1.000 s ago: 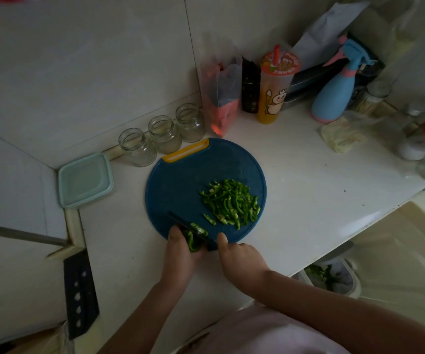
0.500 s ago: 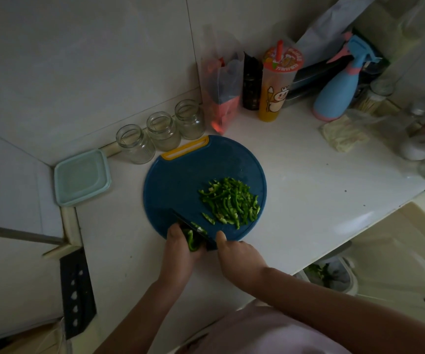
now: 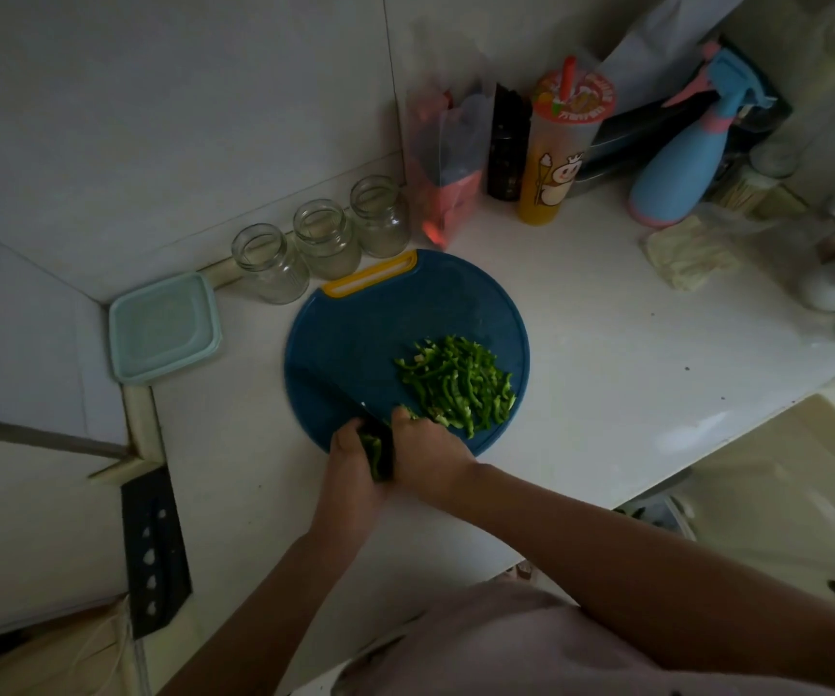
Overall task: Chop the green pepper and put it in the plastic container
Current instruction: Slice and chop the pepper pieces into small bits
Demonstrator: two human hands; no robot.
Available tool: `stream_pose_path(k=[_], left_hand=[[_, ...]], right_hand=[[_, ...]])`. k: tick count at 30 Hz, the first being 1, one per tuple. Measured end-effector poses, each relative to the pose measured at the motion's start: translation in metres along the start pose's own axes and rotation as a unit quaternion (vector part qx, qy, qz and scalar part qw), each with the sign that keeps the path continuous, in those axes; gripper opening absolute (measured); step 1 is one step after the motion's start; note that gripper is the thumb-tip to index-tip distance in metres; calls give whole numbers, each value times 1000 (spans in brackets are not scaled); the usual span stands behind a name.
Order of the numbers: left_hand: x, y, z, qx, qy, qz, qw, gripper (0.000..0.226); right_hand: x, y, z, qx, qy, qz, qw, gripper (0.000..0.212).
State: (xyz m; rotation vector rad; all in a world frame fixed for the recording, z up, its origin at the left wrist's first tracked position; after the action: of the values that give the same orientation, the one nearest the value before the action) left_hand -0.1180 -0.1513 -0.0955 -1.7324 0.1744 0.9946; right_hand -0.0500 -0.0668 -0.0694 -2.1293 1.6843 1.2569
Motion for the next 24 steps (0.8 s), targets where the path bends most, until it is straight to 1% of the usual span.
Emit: stream_pose_path(k=[3,6,10,12,17,20,24], left_hand=[[0,-2,-5,22,-1,31,999,65],[5,-6,-11,43,21,86,995,66],[7,-13,-11,65,36,109,991,77],[7,-13,-9,72,47,120,989,75],[7,-9,-5,73,39,133,988,71],[7,-8,-5,76,16,133,988,68],[9,-5,-3,82,-15,124,989,65]], right_hand=[[-5,-10,-4,22,-4,24,999,32],[-12,-22,-10,32,-3,40,999,33],[-10,-23,-12,28,-15,22,999,31],[-7,-22,-11,31,-17,14,999,31],[-7,-23,-12,41,-21,34,998,30],[-1,-35,-19,46,-25,26,998,37],[6,-48,-28,62,-47,3,997,29]])
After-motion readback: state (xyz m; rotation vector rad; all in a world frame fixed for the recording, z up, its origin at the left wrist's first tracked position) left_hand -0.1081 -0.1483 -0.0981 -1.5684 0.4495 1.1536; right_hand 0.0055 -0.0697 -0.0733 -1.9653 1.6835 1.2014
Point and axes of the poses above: each hand's wrist, its own z-axis towards the middle knuckle, its own x-axis out of the palm, y = z × x, the point moved 3 cm from there along z, towards the middle knuckle, and after that the axes turned 14 degrees about x, right-handed, at the moved point
